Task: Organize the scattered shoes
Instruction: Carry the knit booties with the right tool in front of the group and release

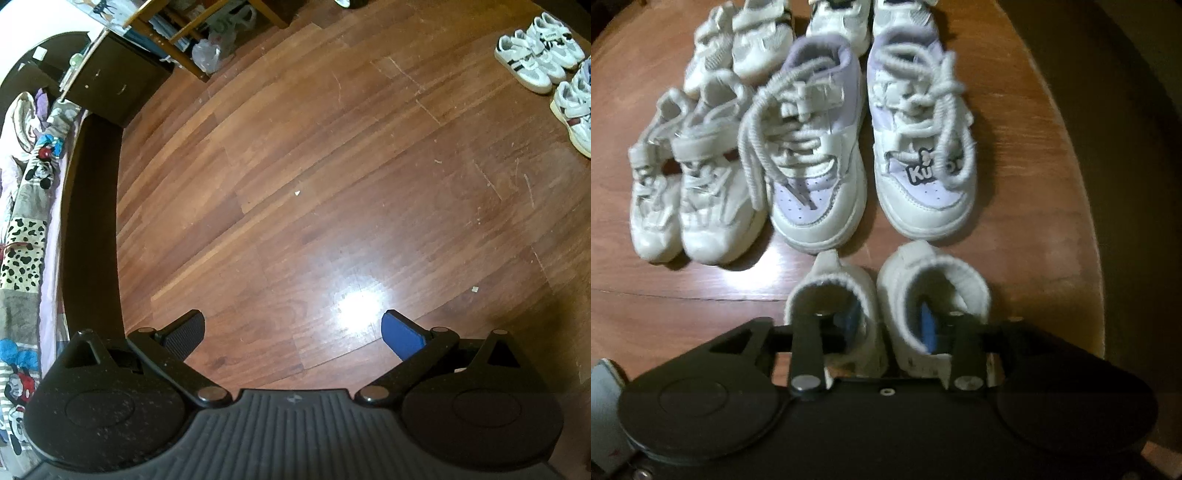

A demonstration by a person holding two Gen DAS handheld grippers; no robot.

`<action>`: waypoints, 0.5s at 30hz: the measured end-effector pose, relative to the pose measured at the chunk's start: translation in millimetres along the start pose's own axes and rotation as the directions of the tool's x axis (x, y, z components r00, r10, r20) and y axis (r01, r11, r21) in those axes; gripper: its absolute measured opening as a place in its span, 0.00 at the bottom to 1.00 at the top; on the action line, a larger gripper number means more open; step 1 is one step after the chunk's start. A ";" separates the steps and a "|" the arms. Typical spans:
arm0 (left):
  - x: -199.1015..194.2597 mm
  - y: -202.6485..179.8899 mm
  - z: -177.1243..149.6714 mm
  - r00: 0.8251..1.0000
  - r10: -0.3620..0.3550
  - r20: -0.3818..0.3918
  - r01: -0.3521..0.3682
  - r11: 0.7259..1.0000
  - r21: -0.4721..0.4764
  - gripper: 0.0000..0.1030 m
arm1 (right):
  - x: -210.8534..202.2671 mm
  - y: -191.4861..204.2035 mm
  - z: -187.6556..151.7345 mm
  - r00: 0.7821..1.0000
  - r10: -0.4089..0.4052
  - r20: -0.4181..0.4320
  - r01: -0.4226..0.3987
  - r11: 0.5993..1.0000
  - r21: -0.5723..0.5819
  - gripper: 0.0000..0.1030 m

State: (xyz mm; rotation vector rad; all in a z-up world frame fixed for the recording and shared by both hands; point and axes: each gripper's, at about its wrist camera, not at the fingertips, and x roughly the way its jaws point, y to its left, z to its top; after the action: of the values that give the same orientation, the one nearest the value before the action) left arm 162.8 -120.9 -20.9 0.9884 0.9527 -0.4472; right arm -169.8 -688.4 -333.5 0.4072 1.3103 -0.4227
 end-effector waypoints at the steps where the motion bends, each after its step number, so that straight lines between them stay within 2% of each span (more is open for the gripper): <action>1: -2.9 1.8 -2.3 1.000 0.003 0.005 -0.003 1.000 -0.004 1.00 | -6.7 -1.4 -2.7 1.000 0.006 0.011 -0.006 1.000 0.001 0.41; 5: -16.2 8.9 -12.7 1.000 0.017 0.024 -0.017 1.000 -0.018 1.00 | -41.3 -13.1 -20.1 0.998 0.027 0.056 -0.028 0.999 0.030 0.43; 7: -23.6 12.9 -19.9 0.999 0.025 0.036 -0.025 0.999 -0.025 1.00 | -49.9 -11.0 -30.9 0.998 0.044 0.051 -0.045 0.998 0.032 0.43; 10: -31.6 18.0 -28.5 0.998 0.036 0.047 -0.034 0.999 -0.034 1.00 | -55.3 8.9 -45.2 0.998 0.055 0.031 -0.054 0.997 -0.052 0.44; 11: -37.8 22.2 -35.9 0.998 0.044 0.053 -0.041 0.998 -0.044 1.00 | -54.7 18.1 -46.0 0.997 0.071 0.027 -0.069 0.995 -0.066 0.44; 15: -51.3 34.5 -53.1 0.996 0.064 0.065 -0.059 0.995 -0.083 1.00 | -49.0 95.6 -36.6 0.985 0.171 0.006 -0.168 0.970 -0.176 0.44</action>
State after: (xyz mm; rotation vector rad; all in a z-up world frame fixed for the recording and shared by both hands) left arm 134.6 -62.3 28.2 0.9213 0.8710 -0.3849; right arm -161.0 -584.4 -288.7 0.3628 1.2694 -0.1663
